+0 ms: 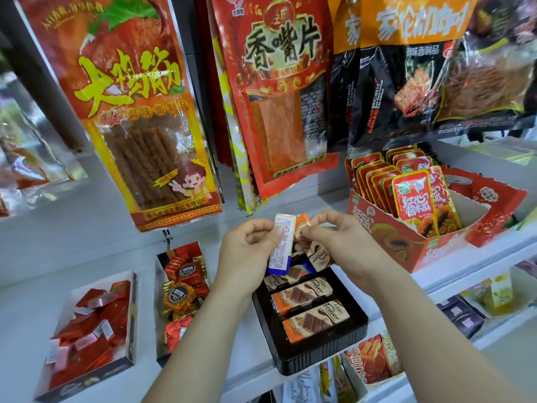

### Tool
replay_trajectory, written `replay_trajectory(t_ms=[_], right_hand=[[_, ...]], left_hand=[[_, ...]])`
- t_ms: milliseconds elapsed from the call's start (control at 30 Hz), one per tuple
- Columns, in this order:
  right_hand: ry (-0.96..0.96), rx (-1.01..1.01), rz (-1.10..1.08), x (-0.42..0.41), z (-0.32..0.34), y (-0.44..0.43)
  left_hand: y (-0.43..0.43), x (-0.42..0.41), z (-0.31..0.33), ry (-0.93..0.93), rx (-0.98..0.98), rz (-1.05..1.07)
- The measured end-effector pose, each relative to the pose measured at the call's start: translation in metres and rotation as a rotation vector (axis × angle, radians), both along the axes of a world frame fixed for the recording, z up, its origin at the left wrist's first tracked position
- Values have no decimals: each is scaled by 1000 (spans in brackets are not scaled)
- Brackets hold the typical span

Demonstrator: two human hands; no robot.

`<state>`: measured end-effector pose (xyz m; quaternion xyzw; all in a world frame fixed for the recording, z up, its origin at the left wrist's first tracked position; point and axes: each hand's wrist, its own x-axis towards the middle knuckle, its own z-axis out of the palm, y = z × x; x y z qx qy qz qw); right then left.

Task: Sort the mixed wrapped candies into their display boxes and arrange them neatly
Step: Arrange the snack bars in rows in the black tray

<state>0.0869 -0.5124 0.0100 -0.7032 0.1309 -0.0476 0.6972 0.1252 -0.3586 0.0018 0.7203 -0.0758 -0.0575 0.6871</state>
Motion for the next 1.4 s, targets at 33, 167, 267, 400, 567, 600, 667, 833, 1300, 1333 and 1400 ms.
replay_trajectory(t_ms=[33, 167, 267, 400, 567, 600, 667, 833, 1300, 1333, 1400], right_hand=[[12, -1, 44, -1, 1, 2], [9, 11, 170, -6, 1, 6], [2, -43, 167, -7, 0, 7], [33, -96, -54, -2, 2, -3], [45, -288, -107, -2, 0, -9], [49, -335, -94, -2, -2, -8], [42, -394, -93, -2, -3, -6], [26, -408, -69, -4, 2, -6], [210, -15, -64, -1, 4, 3], [204, -8, -63, -2, 4, 3], [144, -37, -85, -3, 2, 4]], left_hand=[[-1, 0, -1, 13, -15, 7], [-7, 1, -6, 32, -13, 41], [-11, 3, -8, 50, -4, 33], [-4, 8, -9, -203, 460, 57], [0, 8, -23, -387, 1025, -88], [0, 7, -23, -397, 1072, -103], [-1, 10, -24, -397, 1107, -121], [-2, 11, -23, -313, 918, -40], [11, 6, -11, -217, 475, -56], [11, 5, -11, -227, 479, -76], [12, 3, -10, -209, 441, -118]])
